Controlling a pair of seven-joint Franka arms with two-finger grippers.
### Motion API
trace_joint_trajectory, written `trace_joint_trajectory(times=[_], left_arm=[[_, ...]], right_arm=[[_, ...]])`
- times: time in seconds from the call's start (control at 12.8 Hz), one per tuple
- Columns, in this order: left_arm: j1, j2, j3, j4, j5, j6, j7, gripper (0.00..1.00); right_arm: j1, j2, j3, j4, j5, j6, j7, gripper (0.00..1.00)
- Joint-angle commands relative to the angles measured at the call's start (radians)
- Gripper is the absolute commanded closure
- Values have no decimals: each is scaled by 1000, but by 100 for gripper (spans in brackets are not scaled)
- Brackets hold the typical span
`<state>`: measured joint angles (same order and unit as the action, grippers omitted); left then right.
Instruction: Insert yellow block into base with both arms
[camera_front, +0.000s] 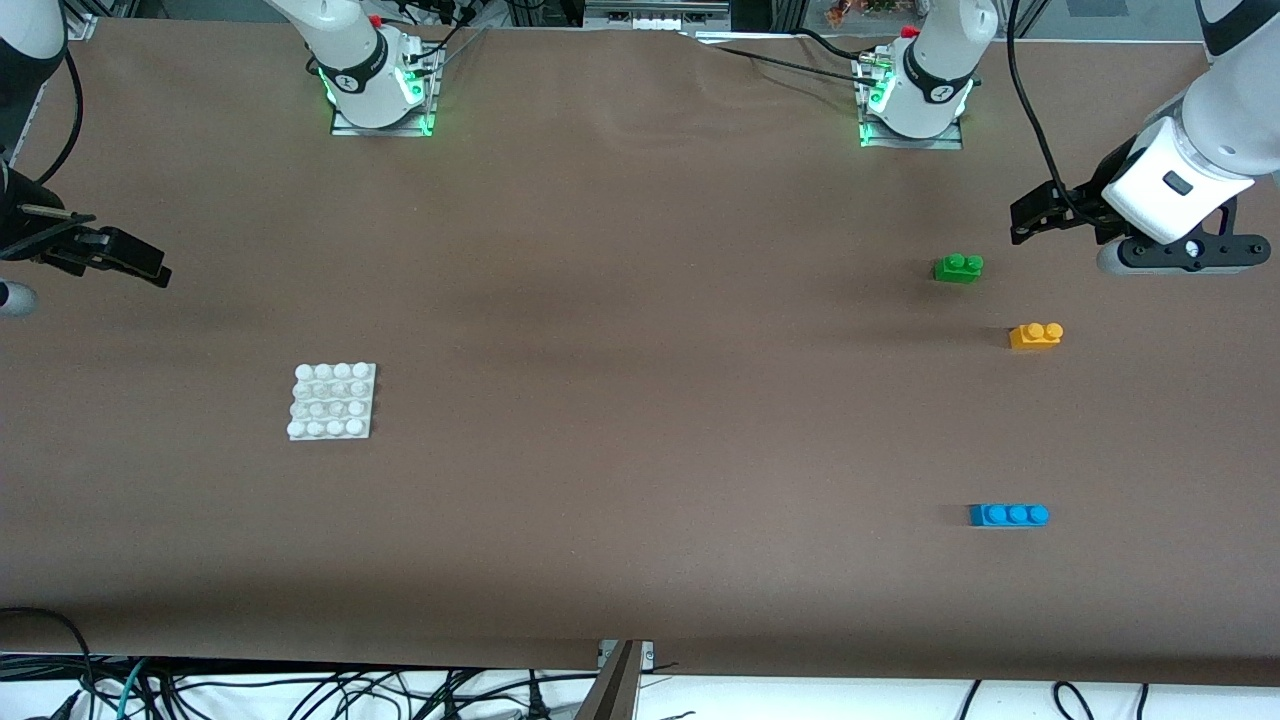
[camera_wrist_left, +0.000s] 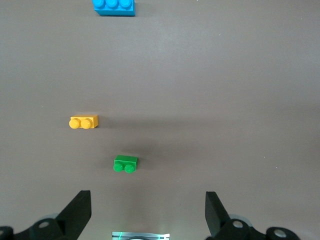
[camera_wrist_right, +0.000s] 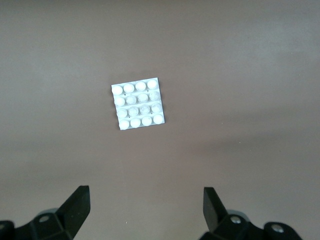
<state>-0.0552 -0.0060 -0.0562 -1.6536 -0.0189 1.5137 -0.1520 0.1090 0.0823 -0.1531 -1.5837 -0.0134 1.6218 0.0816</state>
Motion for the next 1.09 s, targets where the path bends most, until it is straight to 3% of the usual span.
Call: trace_joint_trajectory(times=[0.0,1.02], left_arm=[[2,-11,-14,0,13,-6,0,0],[-2,-3,-16,2,30,31,0,0]], right_arm=[[-2,-13,3,-12,1,-5,-10,0],[-2,-13,1,-10,0,-5,-11,0]])
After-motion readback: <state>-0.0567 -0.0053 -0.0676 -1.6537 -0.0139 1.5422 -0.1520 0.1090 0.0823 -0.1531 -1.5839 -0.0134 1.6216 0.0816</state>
